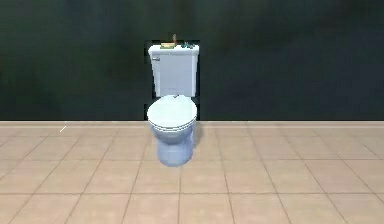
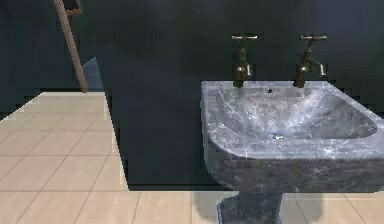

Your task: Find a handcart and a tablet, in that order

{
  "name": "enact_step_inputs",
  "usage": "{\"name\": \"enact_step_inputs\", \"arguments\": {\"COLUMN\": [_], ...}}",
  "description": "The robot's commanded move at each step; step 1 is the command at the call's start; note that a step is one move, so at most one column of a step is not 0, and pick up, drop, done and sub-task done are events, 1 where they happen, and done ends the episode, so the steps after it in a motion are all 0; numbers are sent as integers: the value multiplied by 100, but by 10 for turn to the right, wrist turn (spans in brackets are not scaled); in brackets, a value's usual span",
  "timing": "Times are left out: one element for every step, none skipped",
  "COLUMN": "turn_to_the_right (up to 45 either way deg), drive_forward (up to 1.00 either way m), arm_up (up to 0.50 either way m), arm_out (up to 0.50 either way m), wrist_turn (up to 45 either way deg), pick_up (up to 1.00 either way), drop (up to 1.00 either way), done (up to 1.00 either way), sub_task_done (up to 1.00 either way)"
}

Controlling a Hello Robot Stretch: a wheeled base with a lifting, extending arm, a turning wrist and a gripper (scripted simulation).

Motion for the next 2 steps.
{"name": "enact_step_inputs", "arguments": {"turn_to_the_right": [60, 0], "drive_forward": [0, 5], "arm_up": [0, 0], "arm_out": [0, 0], "wrist_turn": [0, 0], "pick_up": [0, 0], "drop": [0, 0], "done": [0, 0], "sub_task_done": [0, 0]}}
